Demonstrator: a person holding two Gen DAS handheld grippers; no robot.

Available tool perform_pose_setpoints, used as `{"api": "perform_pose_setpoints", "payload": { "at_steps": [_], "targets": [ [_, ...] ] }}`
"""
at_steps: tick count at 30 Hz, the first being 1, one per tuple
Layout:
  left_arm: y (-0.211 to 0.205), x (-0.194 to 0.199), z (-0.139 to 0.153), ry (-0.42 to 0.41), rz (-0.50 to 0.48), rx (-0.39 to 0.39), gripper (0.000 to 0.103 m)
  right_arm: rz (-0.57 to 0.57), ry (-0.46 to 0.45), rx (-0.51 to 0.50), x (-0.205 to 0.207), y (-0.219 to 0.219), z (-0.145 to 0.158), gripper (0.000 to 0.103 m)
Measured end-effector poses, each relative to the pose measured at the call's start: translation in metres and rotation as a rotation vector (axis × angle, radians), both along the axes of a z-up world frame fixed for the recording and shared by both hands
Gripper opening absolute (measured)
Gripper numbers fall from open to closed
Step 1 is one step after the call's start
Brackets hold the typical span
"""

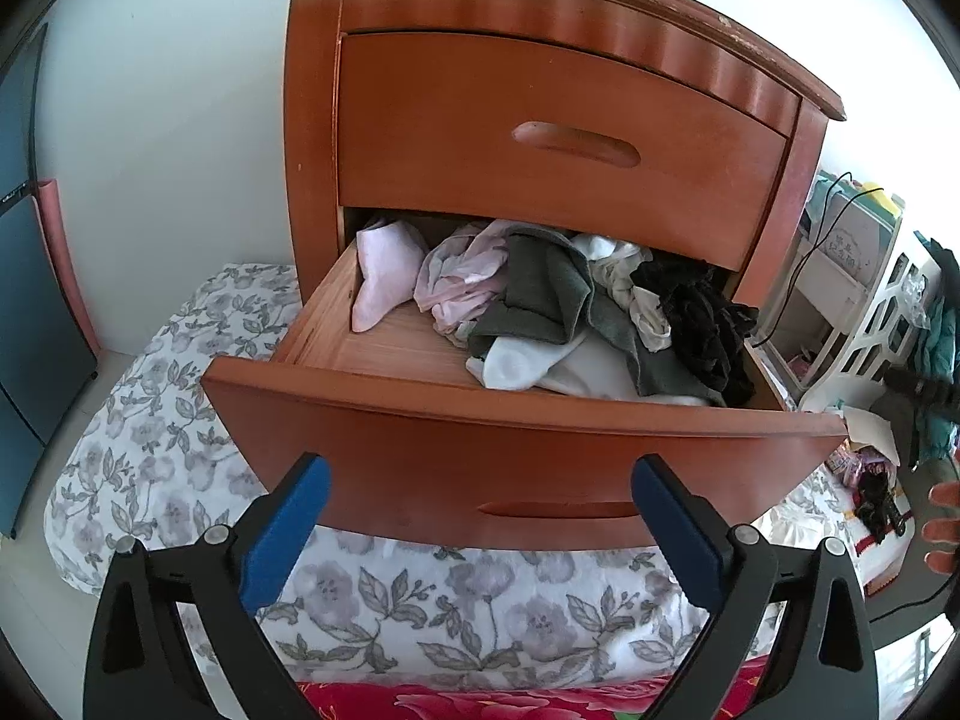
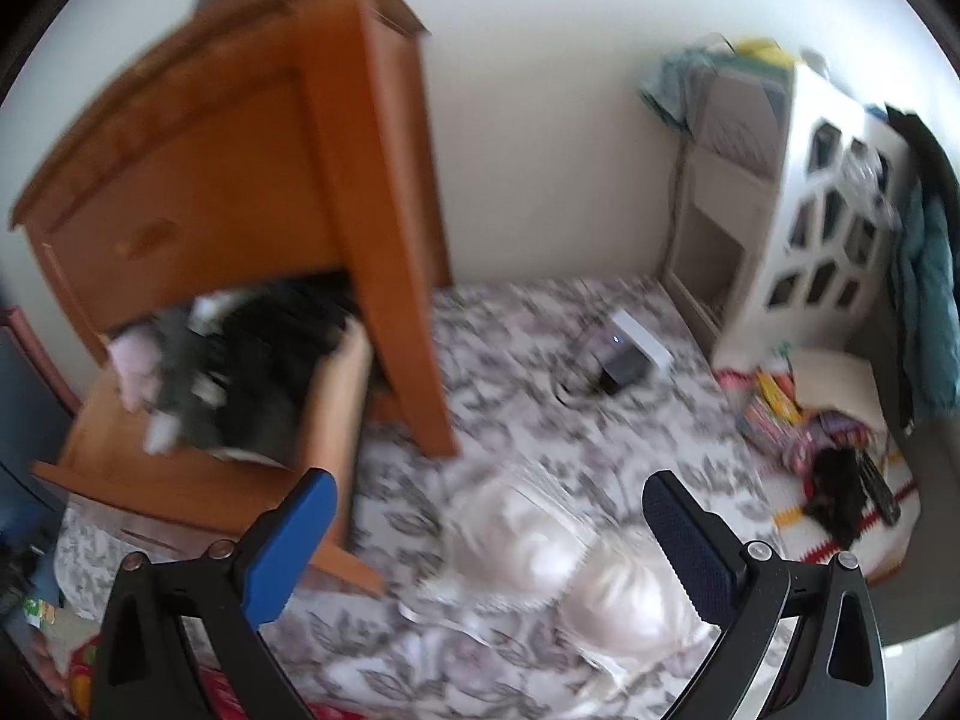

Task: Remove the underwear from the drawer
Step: 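Move the right gripper into the drawer toward the black lace underwear, then close the right gripper on the black lace underwear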

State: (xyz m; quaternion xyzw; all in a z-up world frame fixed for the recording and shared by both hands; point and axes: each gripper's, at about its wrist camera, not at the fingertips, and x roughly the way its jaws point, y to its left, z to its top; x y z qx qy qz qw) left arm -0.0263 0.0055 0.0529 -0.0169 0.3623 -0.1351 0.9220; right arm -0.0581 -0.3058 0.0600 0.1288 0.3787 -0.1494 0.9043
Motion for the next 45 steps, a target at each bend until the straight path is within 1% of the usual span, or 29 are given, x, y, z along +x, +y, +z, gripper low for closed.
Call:
{"api": "perform_pose_setpoints", "payload": {
  "at_steps": [3, 5, 9, 12, 16, 20, 22, 24, 28, 32, 33, 35, 36, 37, 39, 41, 43, 45],
  "targets": [
    [0.003, -0.001, -0.002, 0.003, -0.012, -0.036, 0.103, 0.023, -0.048, -0.008, 0.005, 0.02, 0.018, 0.103],
    [0.005, -0.001, -0.001, -0.005, -0.019, -0.052, 0.103, 0.039, -0.051, -0.012, 0.01, 0.031, 0.028, 0.103],
    [0.005, -0.005, 0.003, -0.03, -0.04, -0.061, 0.103, 0.099, -0.023, -0.003, 0.025, 0.054, 0.043, 0.103],
    [0.002, -0.007, 0.003, -0.039, -0.062, -0.051, 0.103, 0.147, 0.004, 0.004, 0.035, 0.07, 0.051, 0.103],
    [0.0, -0.004, -0.003, -0.012, -0.04, -0.02, 0.103, 0.203, 0.032, 0.008, 0.051, 0.09, 0.06, 0.103],
    [0.008, 0.003, -0.01, 0.032, -0.02, -0.054, 0.103, 0.249, 0.063, -0.015, 0.073, 0.11, 0.065, 0.103],
    [0.012, 0.006, -0.014, 0.052, -0.007, -0.07, 0.103, 0.286, 0.094, -0.022, 0.09, 0.121, 0.061, 0.103],
    [0.013, 0.008, -0.017, 0.068, 0.0, -0.073, 0.103, 0.307, 0.129, -0.007, 0.104, 0.126, 0.055, 0.103],
    [0.009, 0.01, -0.021, 0.084, -0.008, -0.047, 0.103, 0.28, 0.189, 0.039, 0.13, 0.127, 0.035, 0.103],
    [0.003, 0.011, -0.024, 0.094, -0.033, -0.024, 0.103, 0.244, 0.256, 0.003, 0.153, 0.126, 0.01, 0.102],
    [0.002, 0.011, -0.024, 0.098, -0.038, -0.021, 0.103, 0.237, 0.267, -0.003, 0.157, 0.126, 0.005, 0.1],
    [0.001, 0.013, -0.026, 0.107, -0.045, -0.019, 0.103, 0.222, 0.291, -0.009, 0.165, 0.124, -0.005, 0.093],
    [0.001, 0.013, -0.027, 0.111, -0.048, -0.02, 0.103, 0.211, 0.306, -0.011, 0.168, 0.123, -0.01, 0.088],
    [0.002, 0.013, -0.027, 0.114, -0.051, -0.022, 0.103, 0.205, 0.314, -0.01, 0.17, 0.122, -0.013, 0.084],
    [0.001, 0.014, -0.028, 0.117, -0.054, -0.024, 0.103, 0.179, 0.333, -0.012, 0.173, 0.118, -0.02, 0.079],
    [0.001, 0.014, -0.028, 0.12, -0.058, -0.023, 0.103, 0.164, 0.347, -0.013, 0.176, 0.115, -0.026, 0.07],
    [0.0, 0.014, -0.029, 0.125, -0.061, -0.019, 0.103, 0.162, 0.353, -0.008, 0.178, 0.112, -0.03, 0.058],
    [-0.001, 0.014, -0.03, 0.13, -0.067, -0.015, 0.103, 0.157, 0.36, -0.004, 0.18, 0.111, -0.035, 0.054]
  ]
}}
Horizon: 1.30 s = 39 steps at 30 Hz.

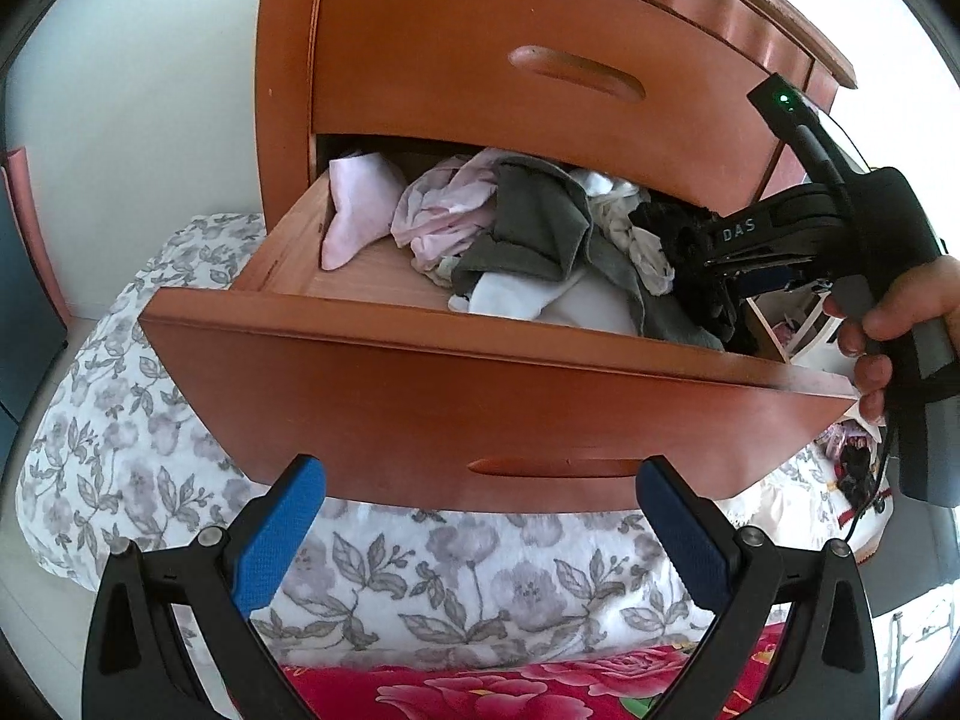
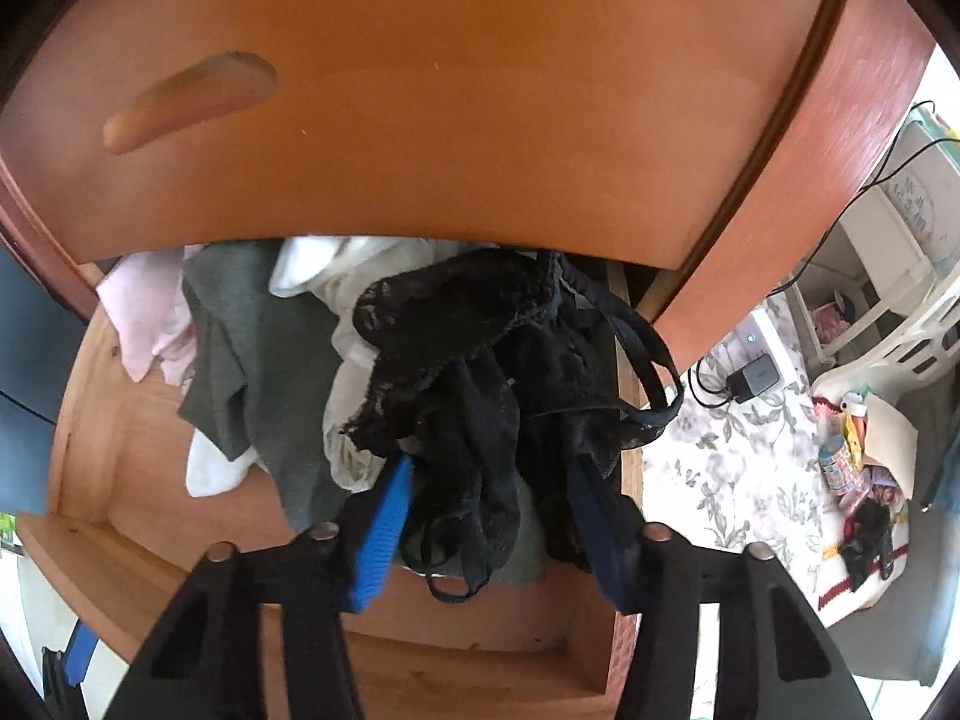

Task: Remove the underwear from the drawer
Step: 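Close the right gripper on the black lace underwear, then lift the black lace underwear out of the drawer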

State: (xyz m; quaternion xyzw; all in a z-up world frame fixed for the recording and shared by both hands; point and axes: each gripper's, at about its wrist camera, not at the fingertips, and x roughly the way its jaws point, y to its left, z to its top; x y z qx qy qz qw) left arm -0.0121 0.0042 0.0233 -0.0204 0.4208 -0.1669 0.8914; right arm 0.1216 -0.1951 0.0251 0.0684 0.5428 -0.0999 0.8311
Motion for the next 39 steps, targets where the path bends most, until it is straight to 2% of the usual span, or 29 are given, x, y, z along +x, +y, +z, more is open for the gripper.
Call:
{"api": "perform_pose_setpoints", "payload": {
  "at_steps": [2, 5, 7, 8, 9, 12, 16, 32, 39],
  "targets": [
    [-0.001, 0.0, 0.0, 0.0, -0.005, 0.006, 0.103, -0.012, 0.007, -0.004, 0.001, 0.0, -0.004, 0.051],
    [-0.003, 0.0, -0.001, 0.003, -0.013, 0.014, 0.103, -0.025, 0.019, -0.019, 0.005, -0.001, -0.012, 0.041],
    [-0.003, 0.0, -0.002, 0.006, -0.015, 0.017, 0.103, -0.024, 0.019, -0.036, 0.006, 0.003, -0.014, 0.027],
    [-0.003, 0.0, -0.002, 0.007, -0.015, 0.017, 0.103, -0.024, 0.012, -0.042, 0.005, 0.003, -0.014, 0.024],
    [-0.003, 0.0, -0.003, 0.009, -0.015, 0.017, 0.103, -0.022, 0.005, -0.042, 0.004, 0.004, -0.014, 0.014],
    [-0.003, 0.001, -0.004, 0.018, -0.015, 0.017, 0.103, -0.01, -0.033, -0.069, -0.004, 0.009, -0.005, 0.009],
    [-0.005, 0.0, -0.004, 0.014, -0.015, 0.033, 0.103, 0.001, -0.115, -0.076, -0.018, 0.01, 0.015, 0.007],
    [-0.005, -0.005, 0.0, -0.023, 0.043, 0.083, 0.103, 0.036, -0.366, 0.11, -0.083, -0.005, 0.084, 0.007],
    [-0.012, -0.007, -0.001, -0.037, 0.036, 0.136, 0.103, 0.05, -0.461, 0.173, -0.112, -0.011, 0.11, 0.007]
  ]
}}
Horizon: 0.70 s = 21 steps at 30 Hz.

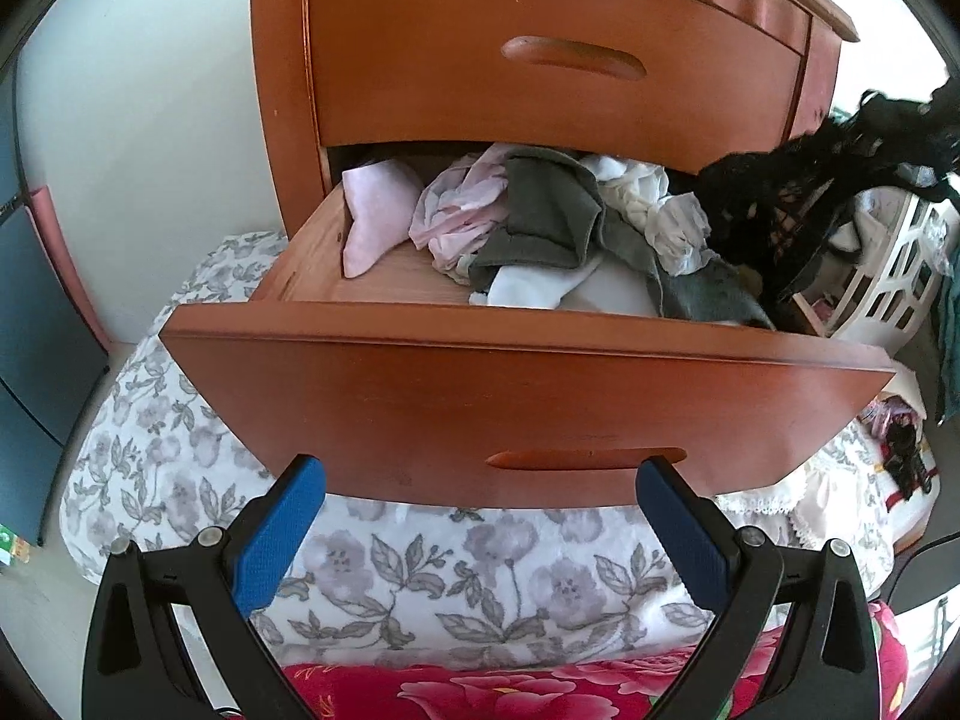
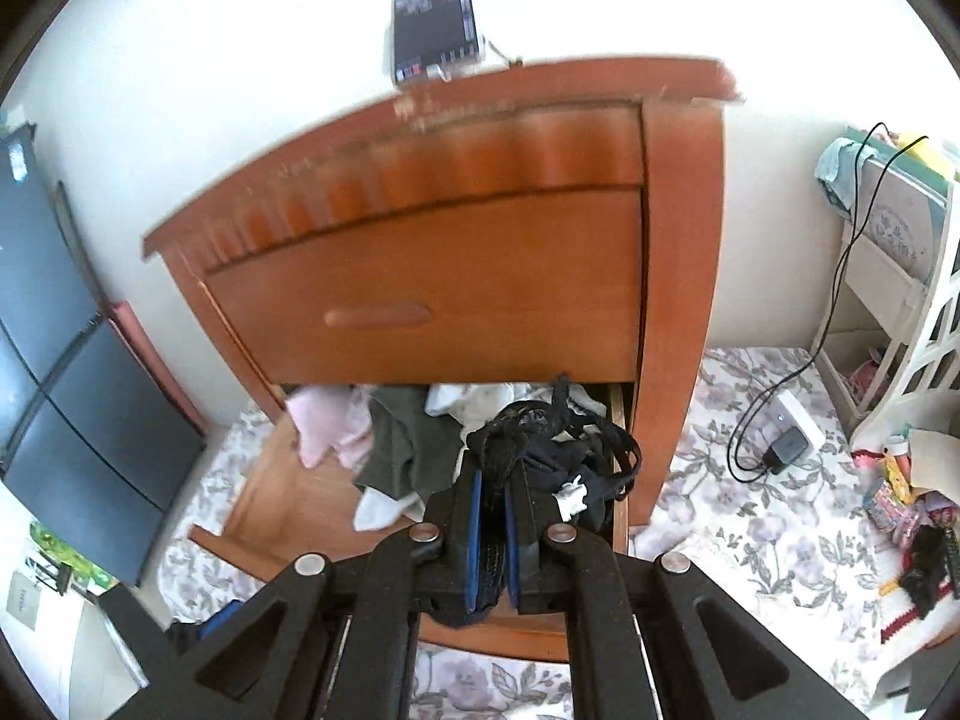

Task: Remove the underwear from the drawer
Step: 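Lift the black lace underwear out of the drawer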

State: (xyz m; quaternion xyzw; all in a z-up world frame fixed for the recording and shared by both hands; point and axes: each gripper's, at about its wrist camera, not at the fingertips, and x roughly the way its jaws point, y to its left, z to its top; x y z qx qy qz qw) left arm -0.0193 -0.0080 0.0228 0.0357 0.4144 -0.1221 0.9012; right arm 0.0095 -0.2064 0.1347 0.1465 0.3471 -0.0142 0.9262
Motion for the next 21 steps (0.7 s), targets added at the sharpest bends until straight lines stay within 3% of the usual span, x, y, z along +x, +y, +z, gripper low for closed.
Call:
{"api": "perform_pose_setpoints", "payload": {
  "at_steps": [11, 21],
  "targets": [
    [-0.004, 0.0, -0.002, 0.003, 0.002, 0.031, 0.103, 0.008, -0.092, 0.04, -0.038, -0.01, 0.037, 0.007],
    [-0.003, 0.001, -0.002, 0.008, -0.001, 0.03, 0.103, -0.007, -0.165, 0.013, -0.065, -0.017, 0.073, 0.007]
  ]
}}
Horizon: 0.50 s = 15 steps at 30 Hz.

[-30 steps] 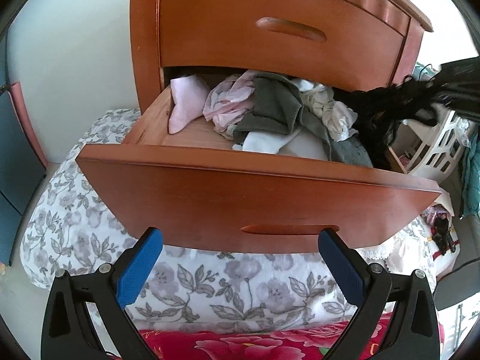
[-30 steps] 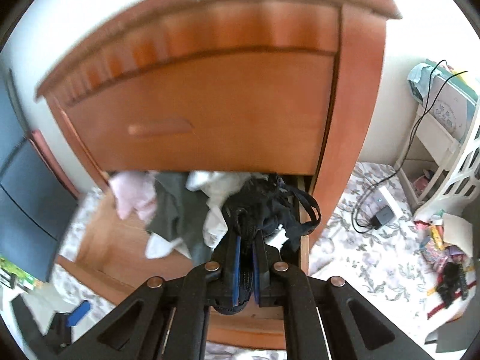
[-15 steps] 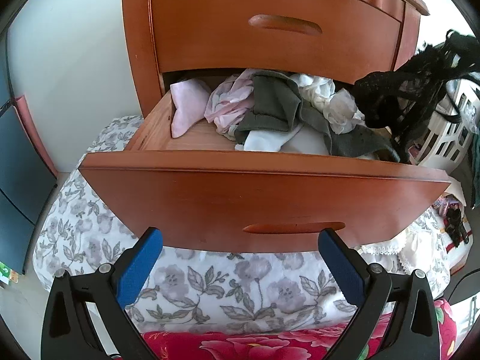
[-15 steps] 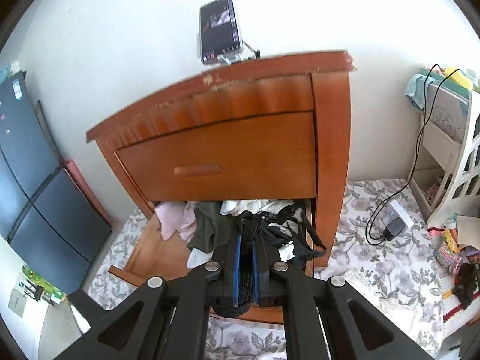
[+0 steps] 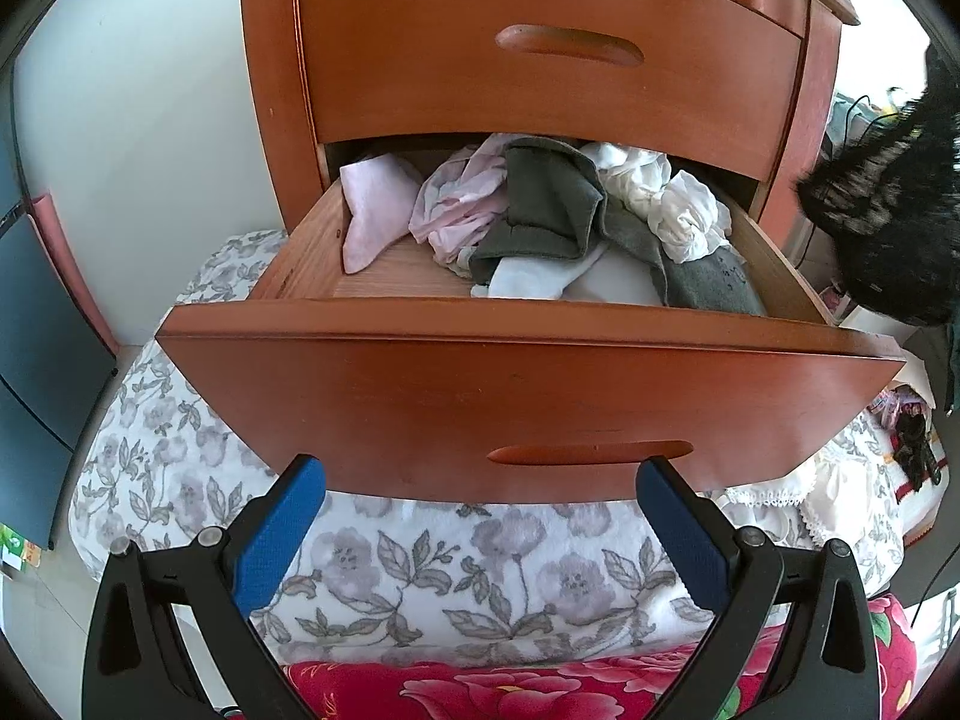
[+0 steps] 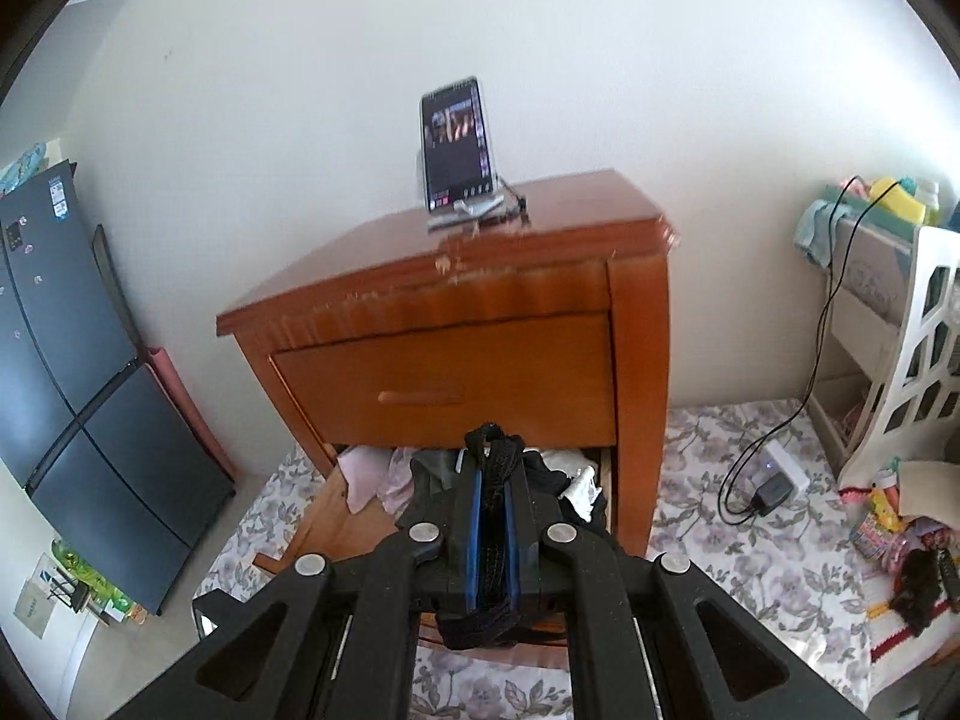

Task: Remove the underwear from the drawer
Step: 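Lift the black lace underwear out of the drawer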

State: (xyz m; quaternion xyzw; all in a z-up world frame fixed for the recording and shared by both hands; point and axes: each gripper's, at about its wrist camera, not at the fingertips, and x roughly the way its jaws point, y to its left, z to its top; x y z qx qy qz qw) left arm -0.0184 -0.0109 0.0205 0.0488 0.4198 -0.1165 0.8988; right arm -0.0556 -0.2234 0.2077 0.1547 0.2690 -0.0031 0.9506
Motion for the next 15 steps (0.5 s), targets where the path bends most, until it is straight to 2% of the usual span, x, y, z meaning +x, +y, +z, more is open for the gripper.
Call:
{"api": "perform_pose_setpoints", "payload": {
  "at_steps": [9, 15],
  "targets": [
    [0.0, 0.0, -0.001, 0.008, -0.002, -0.011, 0.103, -0.049, -0.064, -0.026, -0.024, -0.019, 0.03, 0.007],
    [0.0, 0.0, -0.001, 0.011, -0.003, -0.013, 0.103, -0.112, -0.073, -0.083, -0.039, -0.04, 0.043, 0.007]
  ]
}}
